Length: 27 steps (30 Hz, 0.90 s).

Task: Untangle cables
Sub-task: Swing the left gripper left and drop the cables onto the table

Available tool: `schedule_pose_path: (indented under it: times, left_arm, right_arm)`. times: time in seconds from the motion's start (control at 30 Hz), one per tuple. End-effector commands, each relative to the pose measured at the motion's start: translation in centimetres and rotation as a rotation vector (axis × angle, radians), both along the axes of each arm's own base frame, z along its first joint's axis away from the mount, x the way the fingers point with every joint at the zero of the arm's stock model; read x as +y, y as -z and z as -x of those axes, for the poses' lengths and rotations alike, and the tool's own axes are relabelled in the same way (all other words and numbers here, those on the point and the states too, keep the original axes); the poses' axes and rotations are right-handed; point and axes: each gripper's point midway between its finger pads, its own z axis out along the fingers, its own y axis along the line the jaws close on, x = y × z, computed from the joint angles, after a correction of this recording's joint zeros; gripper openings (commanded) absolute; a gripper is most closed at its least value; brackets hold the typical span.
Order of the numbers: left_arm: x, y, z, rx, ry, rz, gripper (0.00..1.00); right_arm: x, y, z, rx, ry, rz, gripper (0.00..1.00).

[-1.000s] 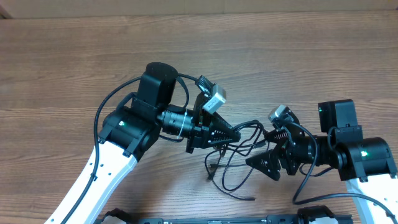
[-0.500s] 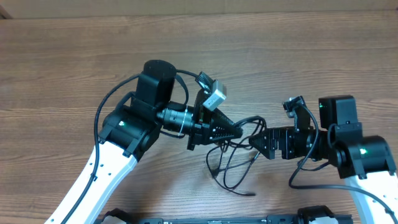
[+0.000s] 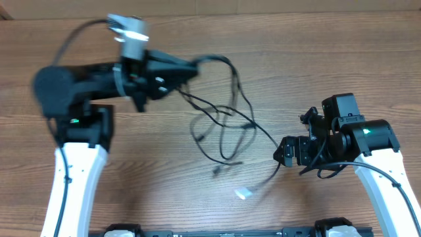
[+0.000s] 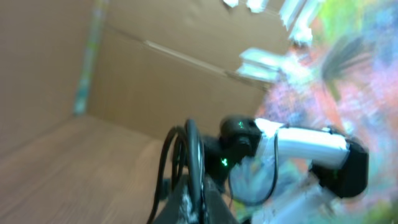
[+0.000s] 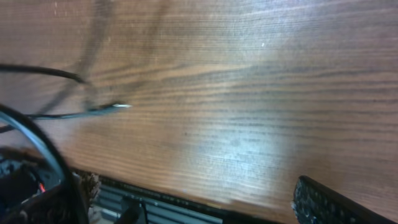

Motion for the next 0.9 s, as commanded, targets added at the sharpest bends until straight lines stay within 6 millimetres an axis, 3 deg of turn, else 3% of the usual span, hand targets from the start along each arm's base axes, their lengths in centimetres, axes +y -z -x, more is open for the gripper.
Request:
schedule_pose_path:
  times: [0.0,0.1,0.2,0.27,0.33,0.37,0.43,0.5,0.53,0.63,0.77,0.87]
  left_arm:
    - [4.5,-2.8,-0.9,0.141,-0.145,0.077,0.04]
    - [8.1,-3.6,-2.2,0.205,-0.267,0.131,0.04]
    - [9.6,-4.1,-3.0,0.242,-0.325,0.181,0.04]
    - [9.7,-4.4,-3.2,0.248,-0.333,0.204,0.17]
    - [9.8,-4.3,-3.3,0.263,-0.334,0.207,0.52]
    - [9.8,-4.1,-3.5,0.284,-0.335,0.208,0.60]
    - [9.8,-3.8,-3.6,0.301,-0.332,0.202,0.55]
    - [9.7,-3.6,-3.5,0.301,-0.327,0.190,0.56]
    - [9.6,-3.3,-3.3,0.282,-0.319,0.165,0.72]
    - [9.2,-2.2,-2.8,0.227,-0.289,0.084,1.00]
    - [9.3,-0.2,-3.6,0.317,-0.274,0.056,1.00]
    - [10.4,2.6,-6.5,0.518,-0.354,0.117,1.00]
  right_arm:
    - [-0.3,-0.1,-0.3,-0.013,0.011,0.018,1.00]
    - [-0.3,-0.2,-0.5,-0.019,0.011,0.017,1.00]
    - [-0.3,-0.2,-0.5,-0.020,0.011,0.018,1.00]
    - [-0.3,-0.2,-0.5,-0.021,0.011,0.018,1.00]
    - [-0.3,-0.2,-0.5,-0.021,0.011,0.017,1.00]
    - [-0.3,-0.2,-0.5,-0.021,0.011,0.017,1.00]
    - [-0.3,-0.2,-0.5,-0.021,0.011,0.017,1.00]
    - [-0.3,-0.2,-0.5,-0.020,0.011,0.017,1.00]
    - [-0.3,-0.2,-0.5,-0.021,0.011,0.017,1.00]
    - [-0.2,-0.2,-0.5,-0.019,0.010,0.013,1.00]
    - [-0.1,-0.2,-0.4,-0.019,0.009,0.005,1.00]
    - [-0.1,-0.2,-0.5,-0.019,0.009,0.005,1.00]
